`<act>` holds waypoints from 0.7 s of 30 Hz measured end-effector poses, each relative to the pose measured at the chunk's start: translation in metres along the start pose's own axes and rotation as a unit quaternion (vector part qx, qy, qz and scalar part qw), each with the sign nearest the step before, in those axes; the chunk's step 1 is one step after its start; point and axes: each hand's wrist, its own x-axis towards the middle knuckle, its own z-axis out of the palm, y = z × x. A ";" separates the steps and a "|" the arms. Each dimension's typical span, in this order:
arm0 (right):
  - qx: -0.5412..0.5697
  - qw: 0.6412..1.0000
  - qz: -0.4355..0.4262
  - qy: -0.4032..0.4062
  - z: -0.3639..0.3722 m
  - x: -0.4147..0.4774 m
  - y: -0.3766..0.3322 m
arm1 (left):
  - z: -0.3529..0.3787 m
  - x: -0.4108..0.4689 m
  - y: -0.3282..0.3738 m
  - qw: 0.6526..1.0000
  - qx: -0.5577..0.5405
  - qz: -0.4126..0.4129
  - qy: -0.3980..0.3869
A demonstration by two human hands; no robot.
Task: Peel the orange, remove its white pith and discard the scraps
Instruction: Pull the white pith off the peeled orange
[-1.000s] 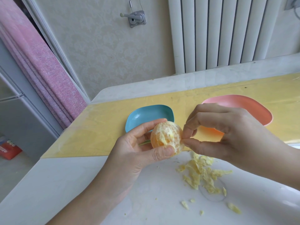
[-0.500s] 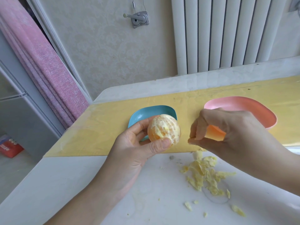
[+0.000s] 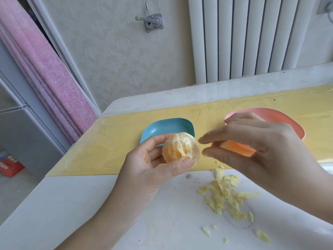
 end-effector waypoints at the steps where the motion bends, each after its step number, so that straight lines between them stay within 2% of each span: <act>1: 0.004 1.000 -0.008 -0.002 0.001 0.000 -0.001 | 0.001 -0.001 0.000 1.000 0.017 0.004 -0.005; 12: 0.033 0.999 -0.018 -0.015 0.004 0.000 -0.005 | 0.003 -0.005 -0.001 0.996 0.079 0.013 -0.029; 18: 0.076 0.995 -0.005 -0.058 0.001 0.003 -0.003 | 0.004 -0.005 -0.002 0.997 0.068 0.000 -0.039; 21: 0.073 0.995 -0.014 -0.074 0.000 0.003 -0.002 | 0.003 -0.005 -0.001 0.999 0.024 -0.021 -0.043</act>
